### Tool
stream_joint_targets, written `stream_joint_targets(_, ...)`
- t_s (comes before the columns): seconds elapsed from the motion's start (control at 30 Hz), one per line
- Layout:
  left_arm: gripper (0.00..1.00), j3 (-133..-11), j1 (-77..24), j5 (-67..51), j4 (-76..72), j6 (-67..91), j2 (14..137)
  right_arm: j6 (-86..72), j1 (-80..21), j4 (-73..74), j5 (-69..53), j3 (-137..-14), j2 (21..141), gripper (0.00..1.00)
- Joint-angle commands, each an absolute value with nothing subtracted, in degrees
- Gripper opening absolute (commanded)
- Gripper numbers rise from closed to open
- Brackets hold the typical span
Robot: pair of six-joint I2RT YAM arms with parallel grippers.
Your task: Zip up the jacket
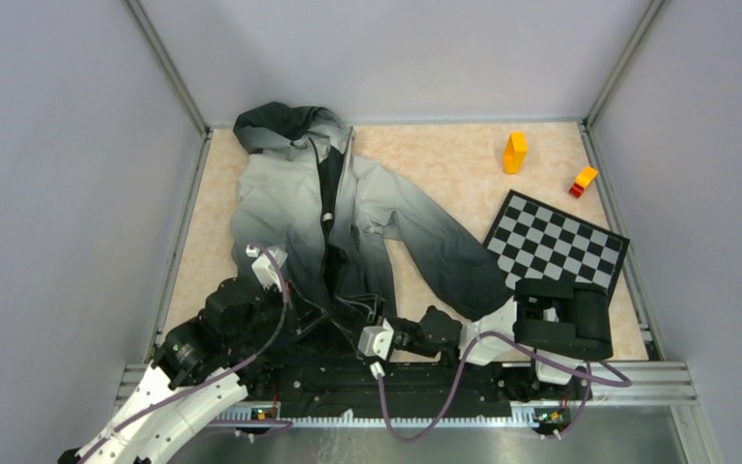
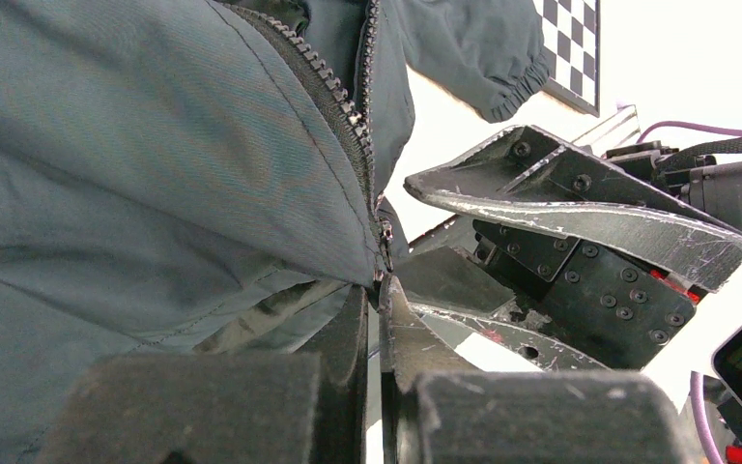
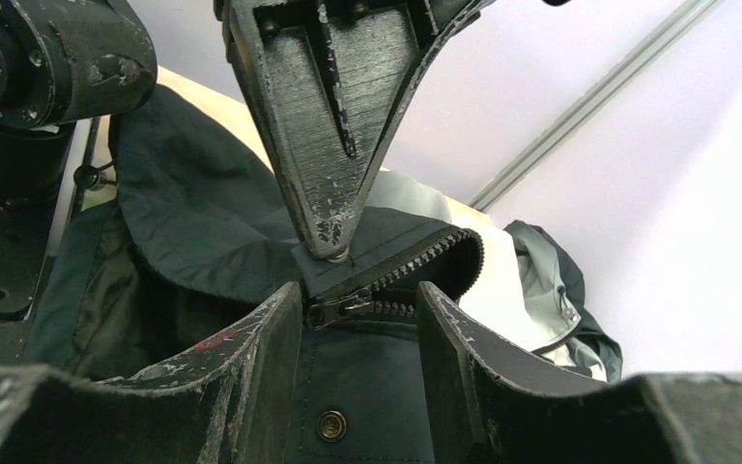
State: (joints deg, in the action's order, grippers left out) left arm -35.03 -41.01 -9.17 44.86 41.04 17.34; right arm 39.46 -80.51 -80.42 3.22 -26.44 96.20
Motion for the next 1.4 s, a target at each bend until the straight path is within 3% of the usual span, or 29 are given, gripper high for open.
stream_joint_targets(0.0, 0.00, -36.51, -41.13, -8.75, 43.64, 41.18, 16.83, 39.47, -81.22, -84.42, 4.06, -28.45, 96.59, 0.46)
stream_joint_targets(0.83, 0.00, -36.13, -41.13, -8.74, 43.42, 41.52, 16.85, 39.10, -81.21, -83.84, 5.45, -24.78, 92.44, 0.46)
stream_joint_targets(0.93, 0.00, -36.14, -41.13, -8.75, 43.42, 41.51, 16.83, 39.28, -81.26, -83.48, 5.87, -25.24, 92.80, 0.42)
stream_joint_targets(1.03, 0.00, -36.21, -41.13, -8.79, 43.42, 41.53, 16.79, 39.59, -81.24, -82.41, 5.89, -25.78, 92.89, 0.32)
stream_joint_targets(1.37, 0.00, -36.38, -41.14, -8.83, 43.32, 41.43, 16.96, 39.77, -81.27, -82.02, 5.91, -26.51, 93.62, 0.24)
